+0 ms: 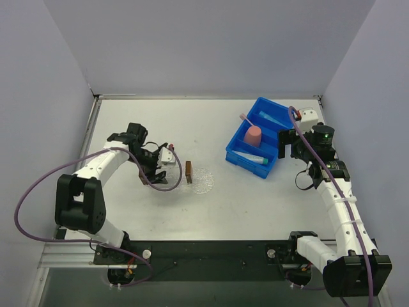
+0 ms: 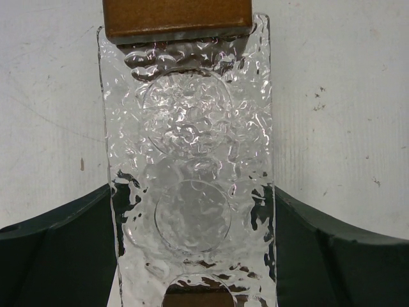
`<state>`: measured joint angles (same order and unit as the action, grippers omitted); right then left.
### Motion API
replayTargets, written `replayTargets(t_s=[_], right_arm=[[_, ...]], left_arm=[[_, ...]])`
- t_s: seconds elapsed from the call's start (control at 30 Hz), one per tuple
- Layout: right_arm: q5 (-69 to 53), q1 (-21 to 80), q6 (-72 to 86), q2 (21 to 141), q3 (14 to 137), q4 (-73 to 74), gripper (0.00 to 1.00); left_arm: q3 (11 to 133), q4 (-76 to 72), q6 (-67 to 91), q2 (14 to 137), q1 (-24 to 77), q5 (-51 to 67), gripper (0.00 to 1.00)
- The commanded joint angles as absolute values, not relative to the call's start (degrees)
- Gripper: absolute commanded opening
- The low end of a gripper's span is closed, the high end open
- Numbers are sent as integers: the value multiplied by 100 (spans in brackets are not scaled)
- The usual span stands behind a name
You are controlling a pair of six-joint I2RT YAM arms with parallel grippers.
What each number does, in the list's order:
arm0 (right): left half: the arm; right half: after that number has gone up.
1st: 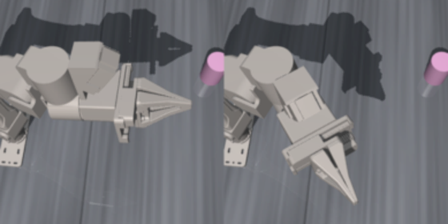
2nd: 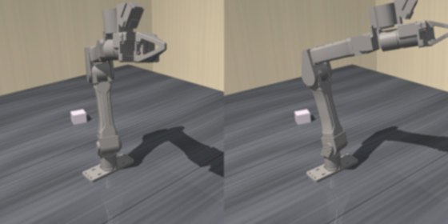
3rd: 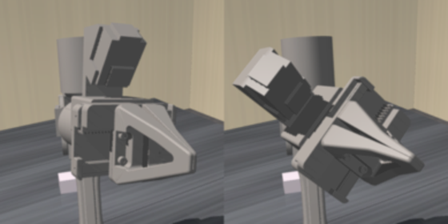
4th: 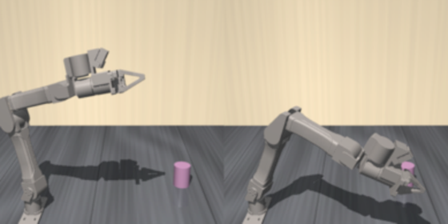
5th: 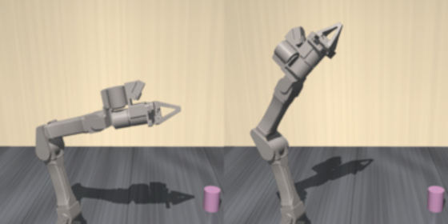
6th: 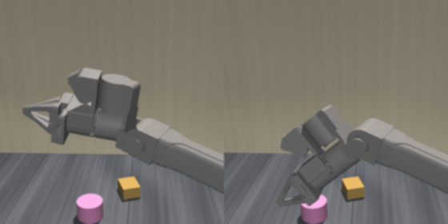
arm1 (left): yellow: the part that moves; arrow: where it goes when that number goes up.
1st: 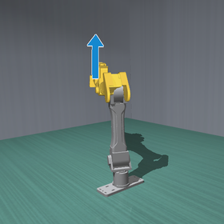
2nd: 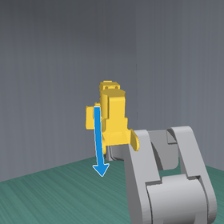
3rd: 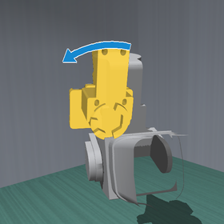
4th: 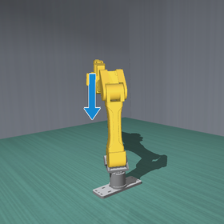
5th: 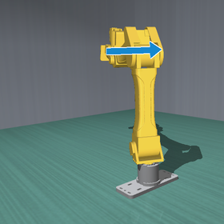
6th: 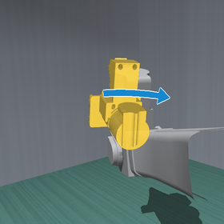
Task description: Prepare toiletry sets of a toothbrush and toothpaste on the tray
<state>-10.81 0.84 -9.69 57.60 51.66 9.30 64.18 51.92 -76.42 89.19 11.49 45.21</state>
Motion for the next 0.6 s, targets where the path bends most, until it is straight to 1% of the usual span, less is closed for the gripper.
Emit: replayTargets(t_s=[0.0,0.43,0.57], right_arm=[[-1134,105,-1002,5783,5282,905,100],[-1178,105,-1028,5801,5273,914,100],[-1187,97,-1037,5810,5282,914,100]], left_arm=[[6407,4896,-8104,9035,1143,5107,49],[6706,4825,-8051,9782,1134,4825,49],[6680,4737,-8060,9809,1134,4720,52]])
